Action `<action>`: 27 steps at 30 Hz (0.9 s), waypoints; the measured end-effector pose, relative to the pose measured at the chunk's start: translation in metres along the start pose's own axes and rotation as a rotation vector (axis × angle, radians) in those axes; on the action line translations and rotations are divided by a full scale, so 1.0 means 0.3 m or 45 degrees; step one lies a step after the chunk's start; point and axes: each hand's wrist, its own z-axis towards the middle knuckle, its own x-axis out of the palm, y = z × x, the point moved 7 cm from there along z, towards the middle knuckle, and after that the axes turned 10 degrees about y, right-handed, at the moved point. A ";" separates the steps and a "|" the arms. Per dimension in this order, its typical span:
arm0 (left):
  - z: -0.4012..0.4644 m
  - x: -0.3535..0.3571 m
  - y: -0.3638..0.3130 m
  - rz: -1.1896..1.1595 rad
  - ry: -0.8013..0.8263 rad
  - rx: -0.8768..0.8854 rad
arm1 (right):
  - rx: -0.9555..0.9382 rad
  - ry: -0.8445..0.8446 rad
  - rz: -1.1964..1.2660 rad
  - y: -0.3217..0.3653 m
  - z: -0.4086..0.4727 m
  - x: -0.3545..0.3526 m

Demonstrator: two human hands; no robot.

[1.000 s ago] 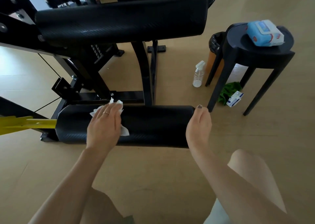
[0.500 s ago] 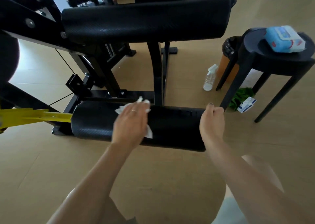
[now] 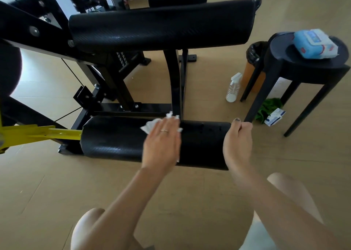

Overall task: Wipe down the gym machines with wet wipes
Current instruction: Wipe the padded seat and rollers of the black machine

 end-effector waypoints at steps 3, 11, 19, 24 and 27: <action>0.004 0.012 -0.091 0.023 0.023 0.143 | 0.176 0.028 -0.024 -0.008 0.055 0.010; -0.033 -0.111 0.612 0.026 -0.051 -0.343 | -0.080 -0.184 -0.207 -0.025 -0.009 0.014; 0.024 -0.057 0.177 0.045 -0.143 -0.207 | -0.259 -0.095 -0.255 -0.040 -0.072 0.011; 0.036 0.048 -0.257 0.016 0.001 0.215 | -0.187 -0.056 -0.038 -0.017 -0.038 -0.018; 0.035 0.026 -0.150 0.000 0.085 0.240 | 0.134 -0.007 0.253 -0.011 0.037 -0.025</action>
